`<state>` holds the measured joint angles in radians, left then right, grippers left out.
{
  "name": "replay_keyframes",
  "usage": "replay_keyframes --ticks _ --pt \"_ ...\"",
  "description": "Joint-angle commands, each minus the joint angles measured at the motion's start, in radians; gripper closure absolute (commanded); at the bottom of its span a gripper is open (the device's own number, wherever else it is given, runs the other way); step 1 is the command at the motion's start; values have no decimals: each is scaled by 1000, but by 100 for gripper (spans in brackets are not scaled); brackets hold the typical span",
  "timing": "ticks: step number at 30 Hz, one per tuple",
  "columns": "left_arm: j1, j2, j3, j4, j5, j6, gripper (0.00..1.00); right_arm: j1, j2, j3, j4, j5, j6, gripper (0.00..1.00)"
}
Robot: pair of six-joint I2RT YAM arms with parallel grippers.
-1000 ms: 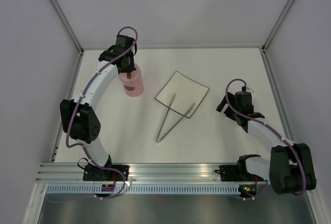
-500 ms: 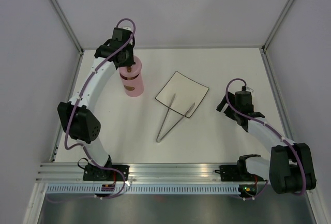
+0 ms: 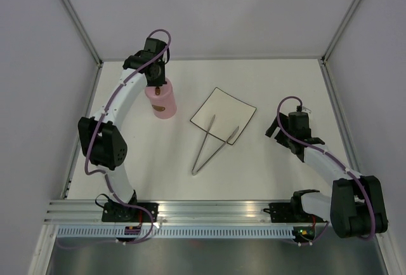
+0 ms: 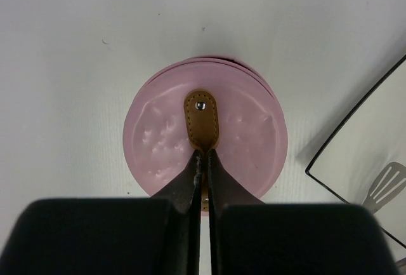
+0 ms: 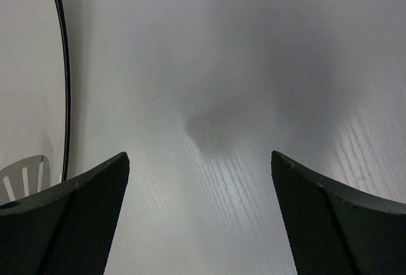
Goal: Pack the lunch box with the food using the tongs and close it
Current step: Close the box lid on the packing box.
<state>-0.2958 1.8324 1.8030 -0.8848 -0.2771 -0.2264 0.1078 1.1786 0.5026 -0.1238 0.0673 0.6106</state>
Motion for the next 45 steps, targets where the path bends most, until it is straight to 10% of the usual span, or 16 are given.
replay_keyframes --ticks 1,45 --pt "4 28 7 1 -45 35 98 4 9 27 15 5 15 2" --pt "24 82 111 -14 0 61 98 4 67 48 36 -1 34 2"
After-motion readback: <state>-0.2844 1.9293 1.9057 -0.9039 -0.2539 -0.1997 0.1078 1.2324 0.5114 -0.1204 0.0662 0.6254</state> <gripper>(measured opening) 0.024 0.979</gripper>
